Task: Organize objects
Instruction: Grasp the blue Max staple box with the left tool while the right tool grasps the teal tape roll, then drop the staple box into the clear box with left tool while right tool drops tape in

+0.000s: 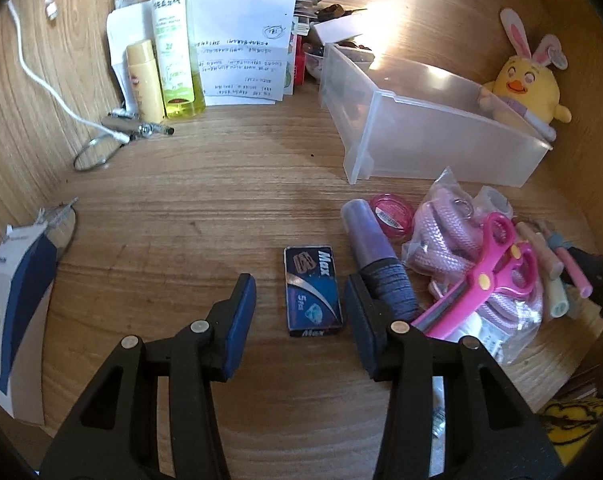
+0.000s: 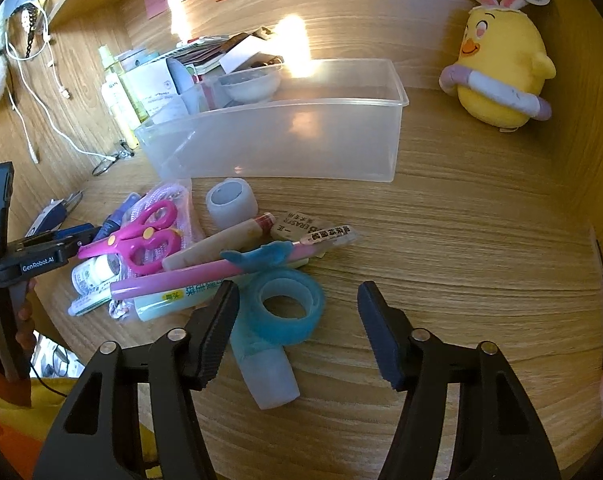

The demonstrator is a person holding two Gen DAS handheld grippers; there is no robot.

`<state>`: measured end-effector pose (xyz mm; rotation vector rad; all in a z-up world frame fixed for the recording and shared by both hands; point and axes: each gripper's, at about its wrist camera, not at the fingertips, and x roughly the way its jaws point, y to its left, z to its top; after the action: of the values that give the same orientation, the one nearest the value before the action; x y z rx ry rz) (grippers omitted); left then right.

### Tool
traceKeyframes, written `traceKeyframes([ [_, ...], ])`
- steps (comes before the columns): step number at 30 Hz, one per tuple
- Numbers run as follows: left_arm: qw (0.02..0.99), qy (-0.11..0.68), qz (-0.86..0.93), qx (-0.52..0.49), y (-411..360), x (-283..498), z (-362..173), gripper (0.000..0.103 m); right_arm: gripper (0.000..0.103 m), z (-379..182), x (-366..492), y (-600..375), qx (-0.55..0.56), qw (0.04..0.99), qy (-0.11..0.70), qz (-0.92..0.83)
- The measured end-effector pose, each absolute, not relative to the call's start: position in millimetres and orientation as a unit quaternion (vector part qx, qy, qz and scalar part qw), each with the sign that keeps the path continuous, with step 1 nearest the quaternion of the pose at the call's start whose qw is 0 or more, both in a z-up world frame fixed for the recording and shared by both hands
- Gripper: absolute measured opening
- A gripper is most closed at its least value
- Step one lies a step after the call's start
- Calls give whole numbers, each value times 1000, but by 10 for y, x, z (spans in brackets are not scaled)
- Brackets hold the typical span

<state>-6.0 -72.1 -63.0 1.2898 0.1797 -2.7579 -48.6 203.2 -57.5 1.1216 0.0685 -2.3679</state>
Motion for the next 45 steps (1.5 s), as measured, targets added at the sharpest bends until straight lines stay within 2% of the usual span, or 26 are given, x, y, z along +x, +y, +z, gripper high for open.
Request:
traceKeyframes([
  [2,51,48,-905,419,-717,-78,-638,39,43,-595,-504,2026,418,262,21,-870],
  [3,57,40,-906,417,-714,-85,-641,30,39,-604,-512,2025,420,263,19,-868],
  [4,60,34,-907,416,-719,-91,-644,27,36,-609,-517,2023,421,263,19,-868],
  [11,66,45,-910,407,-861,-99,-568,27,36,-586,-536,2126,412,245,22,-877],
  [19,54,47,-932,354,-868,-123,-137,27,36,-445,-649,2258,392,212,24,-895],
  [32,-32,72,-949,304,-634,-509,396,27,36,287,-923,2170,287,227,22,-930],
  [37,-53,70,-945,316,-553,-748,412,27,36,405,-1092,2036,276,237,35,-931],
  [45,-87,74,-918,380,-437,-1200,147,27,36,204,-1490,1804,327,253,43,-909],
])
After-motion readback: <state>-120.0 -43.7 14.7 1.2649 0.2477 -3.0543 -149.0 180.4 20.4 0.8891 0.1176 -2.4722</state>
